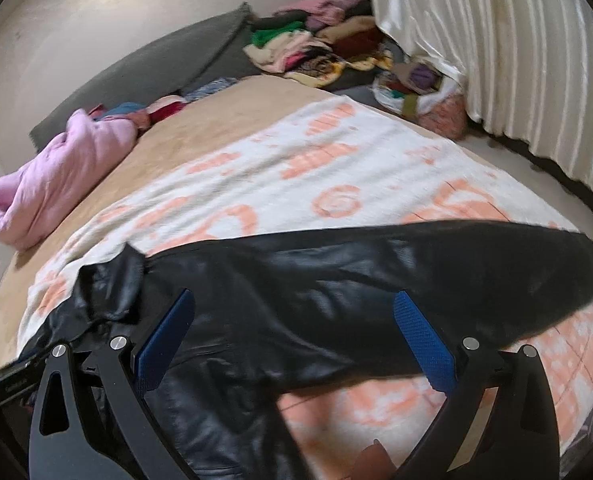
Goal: Fold large clothes
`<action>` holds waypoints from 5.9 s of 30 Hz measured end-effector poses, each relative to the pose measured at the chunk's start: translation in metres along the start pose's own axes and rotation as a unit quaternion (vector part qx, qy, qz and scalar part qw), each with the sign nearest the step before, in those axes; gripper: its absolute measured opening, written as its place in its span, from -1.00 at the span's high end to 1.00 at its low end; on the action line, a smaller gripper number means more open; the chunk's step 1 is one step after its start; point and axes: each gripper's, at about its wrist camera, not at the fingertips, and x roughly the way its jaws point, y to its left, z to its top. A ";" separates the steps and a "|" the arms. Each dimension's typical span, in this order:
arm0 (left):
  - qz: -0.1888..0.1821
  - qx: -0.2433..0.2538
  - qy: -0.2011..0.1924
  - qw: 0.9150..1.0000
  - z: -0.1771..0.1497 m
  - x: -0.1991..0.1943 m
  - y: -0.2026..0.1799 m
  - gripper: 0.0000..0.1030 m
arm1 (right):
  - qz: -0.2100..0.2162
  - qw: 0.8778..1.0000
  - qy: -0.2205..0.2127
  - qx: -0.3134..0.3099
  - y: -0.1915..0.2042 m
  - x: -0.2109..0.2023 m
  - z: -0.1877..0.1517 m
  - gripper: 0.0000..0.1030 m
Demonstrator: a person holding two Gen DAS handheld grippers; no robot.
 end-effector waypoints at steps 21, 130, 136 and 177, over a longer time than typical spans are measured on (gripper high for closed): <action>-0.011 0.047 0.037 0.998 -0.013 0.057 -0.046 -0.83 | -0.129 0.966 -0.008 0.222 -0.164 0.011 -0.021 -0.92; -0.193 -0.271 -0.008 0.943 -0.060 -0.046 0.253 -0.75 | 0.256 0.928 0.081 -0.258 0.249 -0.003 -0.152 -0.80; -0.166 -0.244 0.023 0.955 -0.054 -0.020 0.230 0.18 | 0.224 0.948 0.069 -0.217 0.203 -0.009 -0.129 -0.60; -0.053 -0.100 -0.058 0.992 -0.052 -0.055 0.224 0.45 | 0.095 0.979 0.079 -0.164 0.118 0.082 -0.023 -0.03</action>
